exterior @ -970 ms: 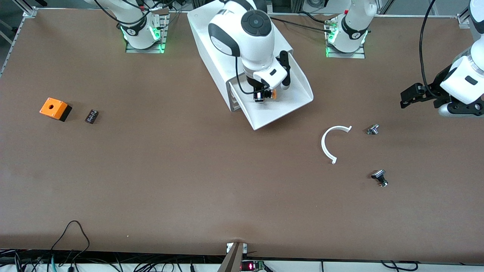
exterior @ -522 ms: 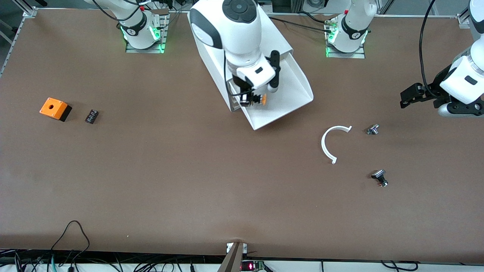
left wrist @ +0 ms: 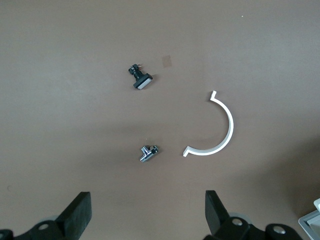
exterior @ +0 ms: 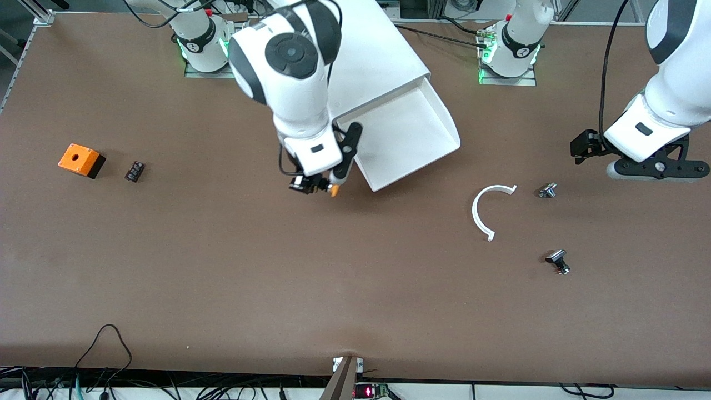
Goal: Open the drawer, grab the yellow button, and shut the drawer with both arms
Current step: 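Grasp the yellow push button and lift it with the right gripper, then carry the button out with the right gripper while the left gripper reaches the drawer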
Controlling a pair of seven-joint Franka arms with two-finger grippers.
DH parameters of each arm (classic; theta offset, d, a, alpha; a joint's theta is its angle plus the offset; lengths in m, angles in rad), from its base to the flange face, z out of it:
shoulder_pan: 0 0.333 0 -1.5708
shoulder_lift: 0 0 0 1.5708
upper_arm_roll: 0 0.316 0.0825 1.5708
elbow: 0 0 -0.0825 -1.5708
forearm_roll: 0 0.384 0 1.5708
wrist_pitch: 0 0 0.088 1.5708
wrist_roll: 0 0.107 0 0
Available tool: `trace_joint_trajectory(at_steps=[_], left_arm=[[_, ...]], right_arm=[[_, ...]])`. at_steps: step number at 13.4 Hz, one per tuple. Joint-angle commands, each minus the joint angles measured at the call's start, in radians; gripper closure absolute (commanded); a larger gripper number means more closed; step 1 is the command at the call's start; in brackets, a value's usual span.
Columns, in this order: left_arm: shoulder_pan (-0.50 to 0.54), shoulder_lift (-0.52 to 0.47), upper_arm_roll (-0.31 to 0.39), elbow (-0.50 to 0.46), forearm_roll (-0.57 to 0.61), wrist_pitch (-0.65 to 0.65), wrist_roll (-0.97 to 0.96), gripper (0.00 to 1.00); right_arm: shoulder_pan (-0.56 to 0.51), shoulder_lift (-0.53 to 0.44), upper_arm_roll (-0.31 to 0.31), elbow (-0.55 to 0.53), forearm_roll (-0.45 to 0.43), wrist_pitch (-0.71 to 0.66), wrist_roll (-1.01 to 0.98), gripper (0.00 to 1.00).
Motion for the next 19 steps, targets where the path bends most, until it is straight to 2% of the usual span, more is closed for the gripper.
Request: trace_joint_trajectory(at_steps=[1, 2, 4, 7, 10, 13, 17, 19], left_arm=[[-0.006, 0.001, 0.001, 0.005, -0.043, 0.008, -0.013, 0.00], [-0.006, 0.001, 0.001, 0.005, -0.094, 0.021, -0.027, 0.00], [-0.006, 0.004, 0.001, -0.011, -0.117, 0.070, -0.098, 0.00], [-0.021, 0.022, -0.014, -0.042, -0.183, 0.133, -0.262, 0.00], [-0.065, 0.068, -0.022, -0.083, -0.221, 0.265, -0.344, 0.00], [-0.130, 0.143, -0.034, -0.112, -0.221, 0.417, -0.473, 0.00], [-0.171, 0.179, -0.038, -0.249, -0.221, 0.679, -0.545, 0.00], [-0.191, 0.202, -0.047, -0.286, -0.221, 0.758, -0.588, 0.00]], right_arm=[[0.004, -0.037, -0.077, -0.105, 0.014, 0.007, 0.021, 0.71], [-0.014, -0.037, -0.096, -0.111, 0.033, 0.018, 0.020, 0.71], [-0.080, -0.035, -0.102, -0.122, 0.080, 0.027, 0.020, 0.71], [-0.143, -0.038, -0.123, -0.189, 0.091, 0.074, 0.075, 0.71], [-0.180, -0.049, -0.186, -0.322, 0.091, 0.174, 0.099, 0.71], [-0.221, -0.058, -0.212, -0.453, 0.087, 0.266, 0.144, 0.71], [-0.315, -0.109, -0.213, -0.680, 0.082, 0.454, 0.132, 0.71], [-0.335, -0.144, -0.213, -0.782, 0.083, 0.542, 0.132, 0.71]])
